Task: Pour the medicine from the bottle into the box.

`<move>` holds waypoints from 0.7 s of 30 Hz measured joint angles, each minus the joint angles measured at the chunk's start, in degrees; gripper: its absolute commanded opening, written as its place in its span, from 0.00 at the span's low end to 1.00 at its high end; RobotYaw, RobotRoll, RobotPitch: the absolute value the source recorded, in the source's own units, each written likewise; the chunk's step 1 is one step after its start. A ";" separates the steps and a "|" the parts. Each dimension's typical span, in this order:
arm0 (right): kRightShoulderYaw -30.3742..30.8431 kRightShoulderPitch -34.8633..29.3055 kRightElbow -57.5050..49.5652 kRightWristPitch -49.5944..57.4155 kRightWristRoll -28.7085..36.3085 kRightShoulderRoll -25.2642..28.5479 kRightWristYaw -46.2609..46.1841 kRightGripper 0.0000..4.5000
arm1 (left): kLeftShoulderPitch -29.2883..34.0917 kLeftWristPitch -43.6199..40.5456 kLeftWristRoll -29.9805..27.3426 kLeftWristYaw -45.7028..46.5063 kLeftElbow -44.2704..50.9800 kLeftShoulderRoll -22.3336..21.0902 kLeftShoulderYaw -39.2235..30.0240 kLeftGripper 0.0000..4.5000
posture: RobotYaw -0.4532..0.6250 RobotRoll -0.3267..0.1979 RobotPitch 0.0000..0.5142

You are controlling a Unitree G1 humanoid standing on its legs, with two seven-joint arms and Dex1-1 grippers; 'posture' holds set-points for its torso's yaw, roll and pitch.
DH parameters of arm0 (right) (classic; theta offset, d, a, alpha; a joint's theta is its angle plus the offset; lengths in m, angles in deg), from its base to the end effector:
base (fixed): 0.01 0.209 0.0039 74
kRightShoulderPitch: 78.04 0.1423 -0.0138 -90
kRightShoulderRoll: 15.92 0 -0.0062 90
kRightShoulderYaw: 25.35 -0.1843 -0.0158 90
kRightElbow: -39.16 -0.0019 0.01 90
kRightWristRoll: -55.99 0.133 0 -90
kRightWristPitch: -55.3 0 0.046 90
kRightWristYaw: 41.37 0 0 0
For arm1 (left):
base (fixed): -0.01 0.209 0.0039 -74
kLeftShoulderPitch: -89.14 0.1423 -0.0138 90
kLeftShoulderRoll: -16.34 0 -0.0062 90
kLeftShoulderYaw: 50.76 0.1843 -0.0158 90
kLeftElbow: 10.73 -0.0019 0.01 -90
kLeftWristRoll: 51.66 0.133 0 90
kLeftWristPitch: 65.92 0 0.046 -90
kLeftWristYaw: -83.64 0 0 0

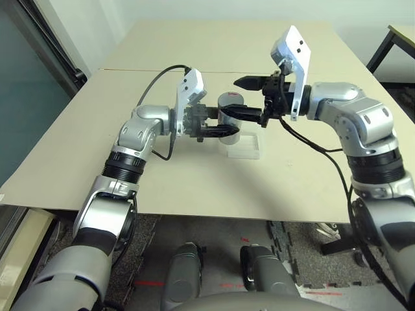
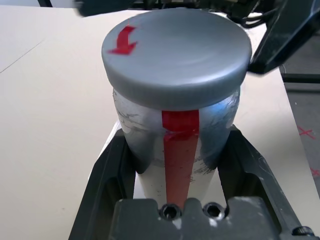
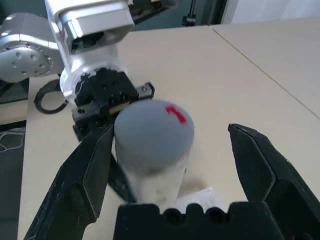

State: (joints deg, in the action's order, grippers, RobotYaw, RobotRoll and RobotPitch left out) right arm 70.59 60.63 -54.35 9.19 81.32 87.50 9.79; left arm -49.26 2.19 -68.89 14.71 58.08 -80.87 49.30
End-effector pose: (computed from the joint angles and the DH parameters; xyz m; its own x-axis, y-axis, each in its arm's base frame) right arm 0.2941 -0.1649 0.2427 0.4236 0.8942 -0.1450 -0.9005 0.3983 -0.1744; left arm 0.3296 0.1624 0.1869 0.2091 -0.9583 -0.1948 0.9761 0.1925 0.1007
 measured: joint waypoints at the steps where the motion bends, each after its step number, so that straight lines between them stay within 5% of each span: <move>1: -0.12 -0.05 -0.17 0.28 0.36 0.49 0.04 1.00 | 0.00 0.00 0.04 0.01 -0.01 -0.02 -0.02 0.54 | 0.41 0.62 0.21; 21: -3.55 -2.63 -0.80 2.25 1.43 6.44 -0.21 1.00 | 0.00 0.75 0.43 -0.54 -0.49 -0.37 -0.15 0.54 | 0.41 0.62 0.20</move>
State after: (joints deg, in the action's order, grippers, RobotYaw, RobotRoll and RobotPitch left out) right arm 67.04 58.00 -55.15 11.44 82.75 93.94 9.58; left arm -49.27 2.95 -68.47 14.18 57.59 -81.24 49.16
